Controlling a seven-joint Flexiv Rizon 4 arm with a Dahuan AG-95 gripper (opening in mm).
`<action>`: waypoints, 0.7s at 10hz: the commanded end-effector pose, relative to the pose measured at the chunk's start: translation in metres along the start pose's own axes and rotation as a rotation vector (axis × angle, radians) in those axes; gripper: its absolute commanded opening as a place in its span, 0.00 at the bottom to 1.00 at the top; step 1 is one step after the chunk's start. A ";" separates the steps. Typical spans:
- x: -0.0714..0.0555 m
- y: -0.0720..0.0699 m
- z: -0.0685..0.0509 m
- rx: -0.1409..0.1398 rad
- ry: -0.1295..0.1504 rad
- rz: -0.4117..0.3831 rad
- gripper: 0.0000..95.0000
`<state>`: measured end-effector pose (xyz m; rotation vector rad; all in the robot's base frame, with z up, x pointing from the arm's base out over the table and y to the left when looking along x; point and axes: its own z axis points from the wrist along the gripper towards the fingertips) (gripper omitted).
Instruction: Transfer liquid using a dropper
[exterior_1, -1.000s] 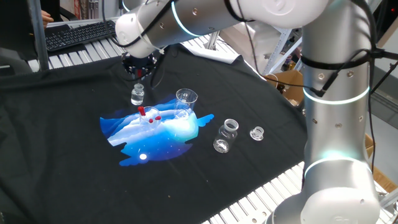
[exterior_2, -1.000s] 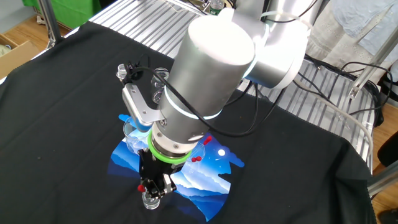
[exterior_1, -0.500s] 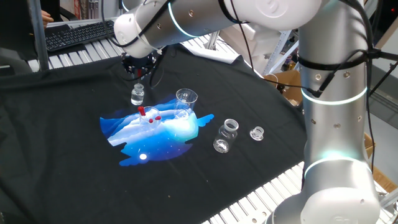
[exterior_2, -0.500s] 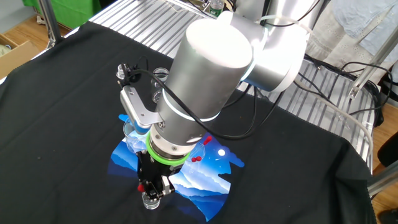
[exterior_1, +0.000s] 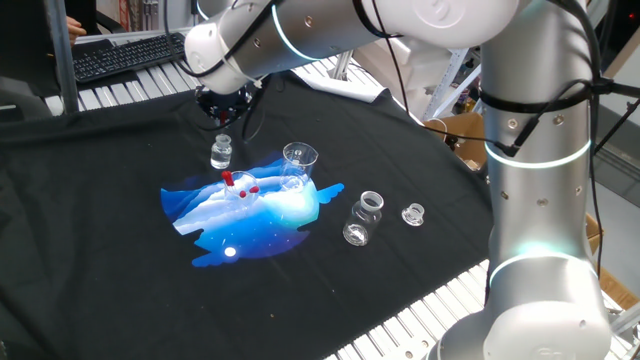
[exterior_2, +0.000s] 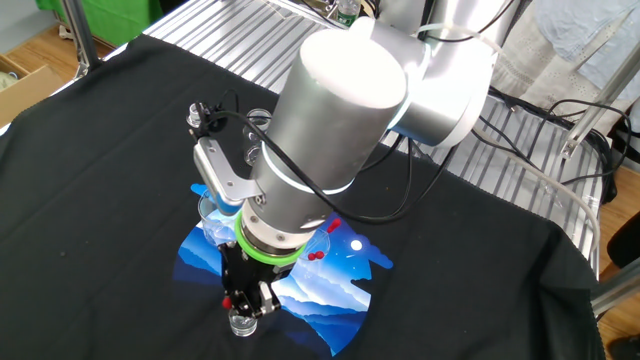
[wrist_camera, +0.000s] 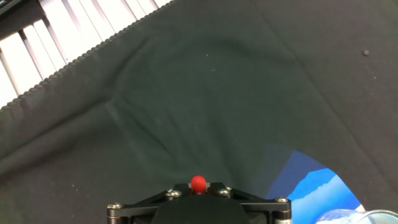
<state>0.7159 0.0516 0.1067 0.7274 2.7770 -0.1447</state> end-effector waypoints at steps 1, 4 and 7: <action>0.000 0.000 -0.001 0.001 0.002 -0.009 0.00; -0.002 -0.003 -0.009 0.000 0.012 -0.018 0.00; -0.005 -0.008 -0.021 0.004 0.021 -0.029 0.00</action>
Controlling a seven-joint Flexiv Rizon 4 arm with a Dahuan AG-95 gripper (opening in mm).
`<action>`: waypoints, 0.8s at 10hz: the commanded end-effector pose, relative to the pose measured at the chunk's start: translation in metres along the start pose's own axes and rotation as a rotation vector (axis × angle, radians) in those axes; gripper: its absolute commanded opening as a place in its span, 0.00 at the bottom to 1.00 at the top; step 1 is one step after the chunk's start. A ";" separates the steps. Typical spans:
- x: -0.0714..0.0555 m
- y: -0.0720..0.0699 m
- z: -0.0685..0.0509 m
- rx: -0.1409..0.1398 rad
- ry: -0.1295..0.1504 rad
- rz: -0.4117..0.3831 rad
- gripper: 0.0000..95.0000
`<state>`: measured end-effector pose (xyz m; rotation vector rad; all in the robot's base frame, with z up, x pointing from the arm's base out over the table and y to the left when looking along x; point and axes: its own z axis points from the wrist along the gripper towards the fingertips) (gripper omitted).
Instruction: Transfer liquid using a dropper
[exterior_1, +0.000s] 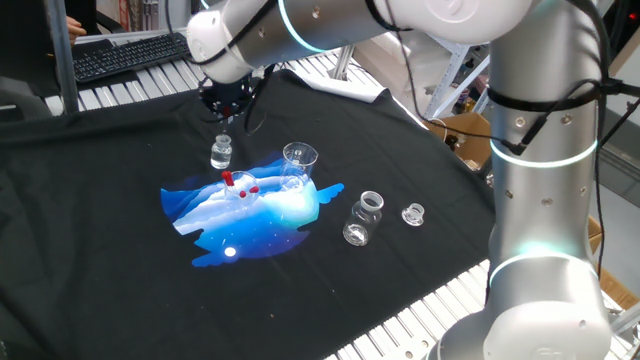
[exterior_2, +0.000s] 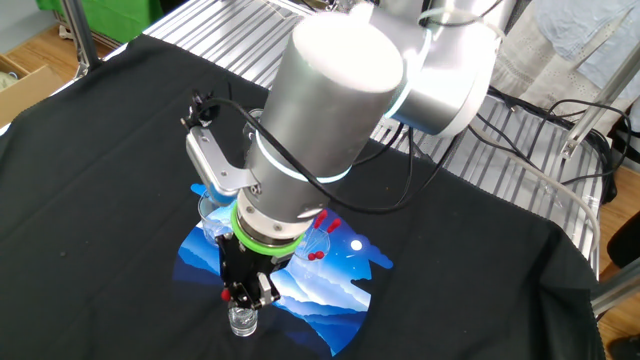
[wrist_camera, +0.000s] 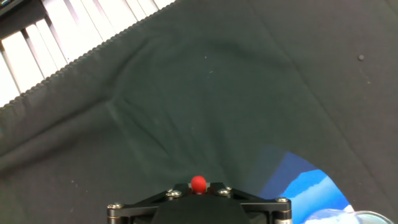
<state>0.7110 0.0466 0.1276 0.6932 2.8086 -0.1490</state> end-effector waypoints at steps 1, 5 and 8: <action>-0.003 -0.003 -0.007 -0.001 0.001 0.002 0.00; -0.010 -0.010 -0.027 -0.006 -0.006 0.010 0.00; -0.014 -0.016 -0.043 -0.009 -0.001 0.014 0.00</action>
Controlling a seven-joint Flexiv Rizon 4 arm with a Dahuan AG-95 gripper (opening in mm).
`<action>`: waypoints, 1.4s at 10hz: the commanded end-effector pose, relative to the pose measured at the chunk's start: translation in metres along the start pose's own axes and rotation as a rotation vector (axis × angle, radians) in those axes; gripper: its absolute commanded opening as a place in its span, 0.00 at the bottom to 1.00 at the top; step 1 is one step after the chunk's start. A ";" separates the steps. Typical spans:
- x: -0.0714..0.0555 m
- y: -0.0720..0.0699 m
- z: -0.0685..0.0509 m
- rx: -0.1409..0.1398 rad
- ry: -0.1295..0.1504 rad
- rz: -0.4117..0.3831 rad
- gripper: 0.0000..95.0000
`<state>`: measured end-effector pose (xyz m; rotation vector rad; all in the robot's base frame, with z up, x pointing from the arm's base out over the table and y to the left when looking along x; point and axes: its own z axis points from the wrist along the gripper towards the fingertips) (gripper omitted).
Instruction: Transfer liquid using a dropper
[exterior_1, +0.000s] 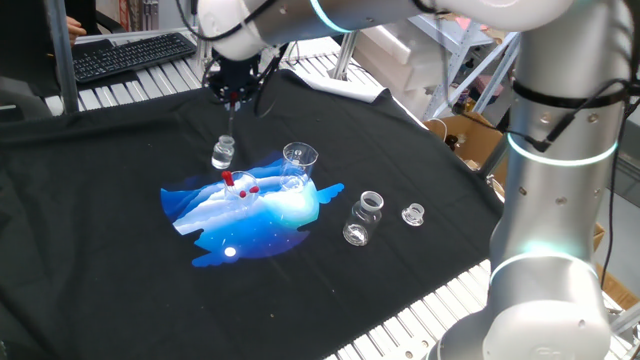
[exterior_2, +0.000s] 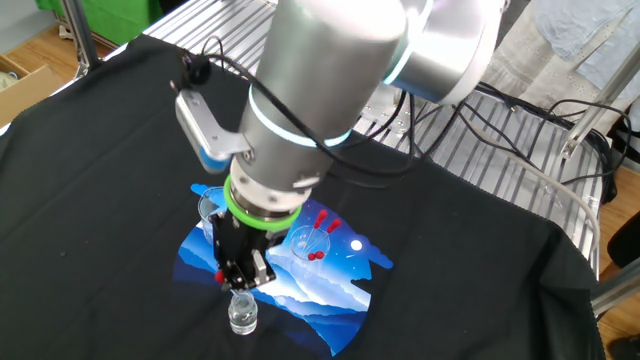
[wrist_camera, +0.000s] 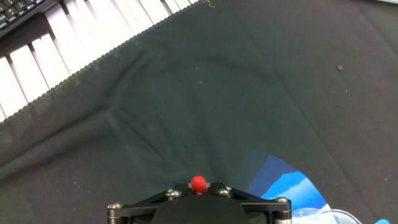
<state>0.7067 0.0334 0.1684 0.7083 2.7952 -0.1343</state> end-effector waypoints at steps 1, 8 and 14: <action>-0.002 0.000 -0.009 0.001 0.007 0.004 0.00; -0.014 -0.008 -0.031 0.008 0.057 -0.041 0.00; -0.013 -0.042 -0.056 0.033 0.175 -0.176 0.00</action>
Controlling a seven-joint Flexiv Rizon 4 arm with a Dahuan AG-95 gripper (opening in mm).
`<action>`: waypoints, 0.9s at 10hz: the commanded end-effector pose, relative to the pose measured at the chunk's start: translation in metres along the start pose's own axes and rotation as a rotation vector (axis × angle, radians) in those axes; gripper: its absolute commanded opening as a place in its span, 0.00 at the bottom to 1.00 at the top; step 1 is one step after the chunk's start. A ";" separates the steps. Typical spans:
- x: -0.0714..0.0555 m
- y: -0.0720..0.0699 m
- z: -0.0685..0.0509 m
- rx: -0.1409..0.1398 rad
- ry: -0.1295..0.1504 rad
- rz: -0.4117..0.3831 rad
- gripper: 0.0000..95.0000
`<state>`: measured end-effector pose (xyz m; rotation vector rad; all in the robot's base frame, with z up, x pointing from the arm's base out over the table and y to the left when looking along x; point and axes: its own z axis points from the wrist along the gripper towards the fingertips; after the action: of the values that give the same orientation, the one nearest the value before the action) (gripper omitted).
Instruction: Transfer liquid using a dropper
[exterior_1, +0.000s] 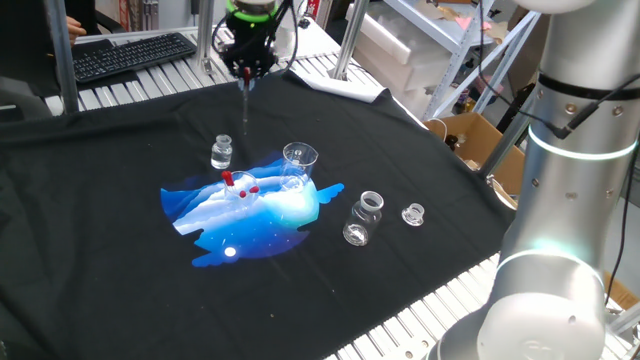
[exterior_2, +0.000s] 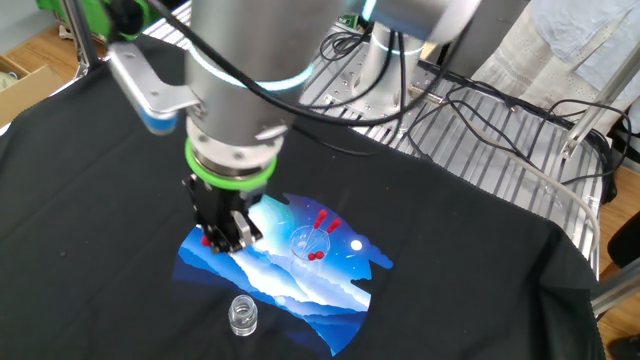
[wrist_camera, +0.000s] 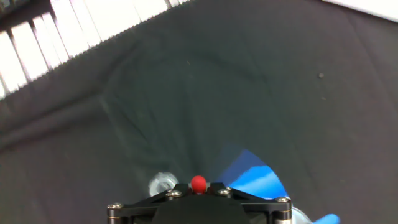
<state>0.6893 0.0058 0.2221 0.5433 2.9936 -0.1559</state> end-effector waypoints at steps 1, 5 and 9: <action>0.004 -0.019 -0.008 0.003 0.037 -0.058 0.00; 0.007 -0.027 -0.011 0.021 0.055 -0.120 0.00; 0.007 -0.026 -0.011 0.017 0.083 -0.086 0.00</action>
<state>0.6736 -0.0147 0.2338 0.4148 3.1097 -0.1665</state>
